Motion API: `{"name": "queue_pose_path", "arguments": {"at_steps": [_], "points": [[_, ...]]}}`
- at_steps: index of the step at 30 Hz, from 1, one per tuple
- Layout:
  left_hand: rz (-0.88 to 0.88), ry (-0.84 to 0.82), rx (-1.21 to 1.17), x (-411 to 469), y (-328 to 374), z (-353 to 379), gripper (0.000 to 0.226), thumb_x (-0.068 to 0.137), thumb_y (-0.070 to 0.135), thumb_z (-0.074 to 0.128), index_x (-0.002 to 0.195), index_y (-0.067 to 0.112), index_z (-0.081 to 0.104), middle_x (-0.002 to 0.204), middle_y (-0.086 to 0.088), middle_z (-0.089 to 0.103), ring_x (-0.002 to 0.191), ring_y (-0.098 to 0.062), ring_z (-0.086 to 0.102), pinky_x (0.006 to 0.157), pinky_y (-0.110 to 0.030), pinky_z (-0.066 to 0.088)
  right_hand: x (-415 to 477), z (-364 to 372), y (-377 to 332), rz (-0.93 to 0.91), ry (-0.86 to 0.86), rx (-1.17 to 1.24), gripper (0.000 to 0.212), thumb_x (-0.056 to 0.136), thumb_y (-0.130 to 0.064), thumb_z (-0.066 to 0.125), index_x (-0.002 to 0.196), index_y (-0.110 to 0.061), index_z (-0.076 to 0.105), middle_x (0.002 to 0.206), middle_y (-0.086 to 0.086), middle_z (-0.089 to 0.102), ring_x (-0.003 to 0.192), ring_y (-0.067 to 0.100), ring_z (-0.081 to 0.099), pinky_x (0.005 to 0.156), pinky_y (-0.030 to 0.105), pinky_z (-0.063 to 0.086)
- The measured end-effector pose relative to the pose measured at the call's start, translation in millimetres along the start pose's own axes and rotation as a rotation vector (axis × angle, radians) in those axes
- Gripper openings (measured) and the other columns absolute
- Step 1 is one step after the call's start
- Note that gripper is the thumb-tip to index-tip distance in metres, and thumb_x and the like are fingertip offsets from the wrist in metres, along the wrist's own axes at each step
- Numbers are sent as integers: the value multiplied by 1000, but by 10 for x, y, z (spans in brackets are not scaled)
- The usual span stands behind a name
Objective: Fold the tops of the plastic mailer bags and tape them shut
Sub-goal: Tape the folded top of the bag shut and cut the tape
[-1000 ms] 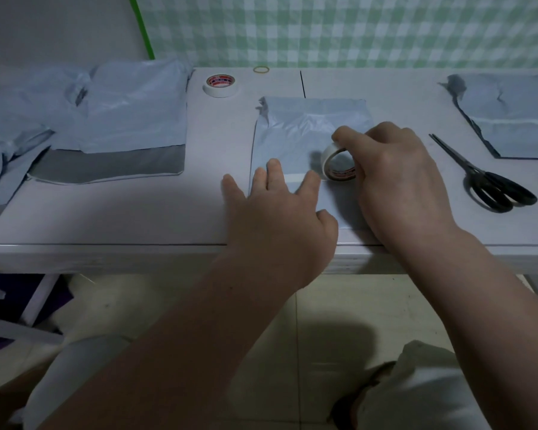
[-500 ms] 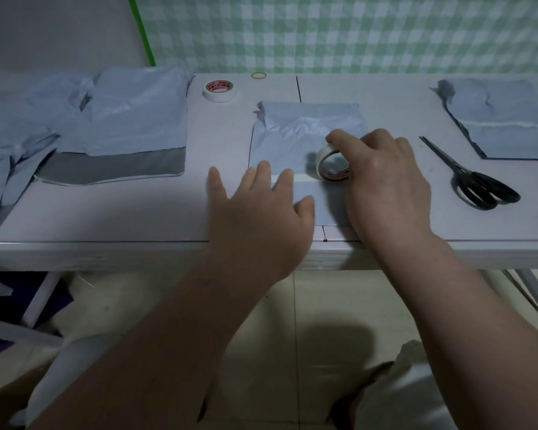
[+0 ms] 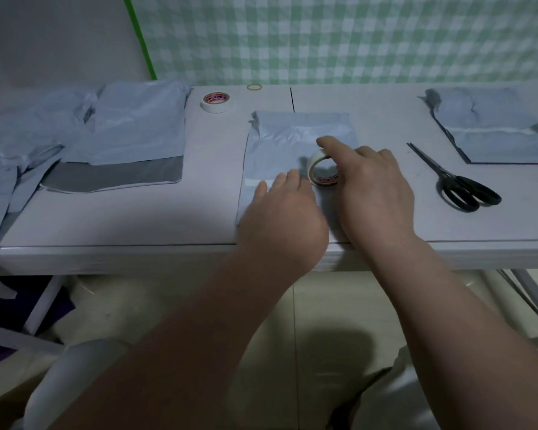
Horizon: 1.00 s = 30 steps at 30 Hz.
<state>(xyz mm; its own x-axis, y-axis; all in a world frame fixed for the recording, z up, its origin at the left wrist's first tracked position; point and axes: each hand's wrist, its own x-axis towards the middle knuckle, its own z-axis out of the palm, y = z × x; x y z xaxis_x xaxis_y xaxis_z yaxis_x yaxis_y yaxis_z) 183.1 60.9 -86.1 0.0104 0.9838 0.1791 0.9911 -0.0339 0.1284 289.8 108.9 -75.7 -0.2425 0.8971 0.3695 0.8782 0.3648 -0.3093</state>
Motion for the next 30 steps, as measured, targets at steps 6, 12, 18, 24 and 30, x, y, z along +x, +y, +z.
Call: {"name": "queue_pose_path", "arguments": {"at_steps": [6,12,18,24,30], "points": [[11,105,30,-39,-13,87,74,80,35,10,131,-1,49,139,-20,48,128,-33,46,105,-45,34,29,29,64,60,19,156,53,94,-9,39,140,-35,37,101,7,63,96,29,51,71,34,36],[5,49,65,-58,-6,75,79,80,36,2,139,0,40,146,-19,41,133,-32,41,108,-44,31,9,-36,88,105,91,300,22,91,-8,47,107,-24,48,90,9,65,81,30,56,71,44,48],[-1,26,82,-55,-9,53,81,78,35,-2,141,3,36,149,-17,36,134,-30,38,108,-43,30,54,-87,188,55,124,178,20,90,-5,45,101,-19,52,78,4,56,85,29,44,62,36,37],[-3,32,97,-50,-3,64,78,80,34,0,139,2,40,146,-19,39,132,-32,41,107,-47,30,68,-108,281,-30,150,-45,22,86,-1,45,102,-14,53,78,9,53,81,22,29,53,31,22],[-7,7,135,-48,-3,61,83,75,35,-7,143,6,32,152,-15,31,136,-29,34,111,-47,22,85,-96,354,-153,248,-209,27,69,9,52,90,-6,56,67,14,52,73,27,40,47,22,9]]}}
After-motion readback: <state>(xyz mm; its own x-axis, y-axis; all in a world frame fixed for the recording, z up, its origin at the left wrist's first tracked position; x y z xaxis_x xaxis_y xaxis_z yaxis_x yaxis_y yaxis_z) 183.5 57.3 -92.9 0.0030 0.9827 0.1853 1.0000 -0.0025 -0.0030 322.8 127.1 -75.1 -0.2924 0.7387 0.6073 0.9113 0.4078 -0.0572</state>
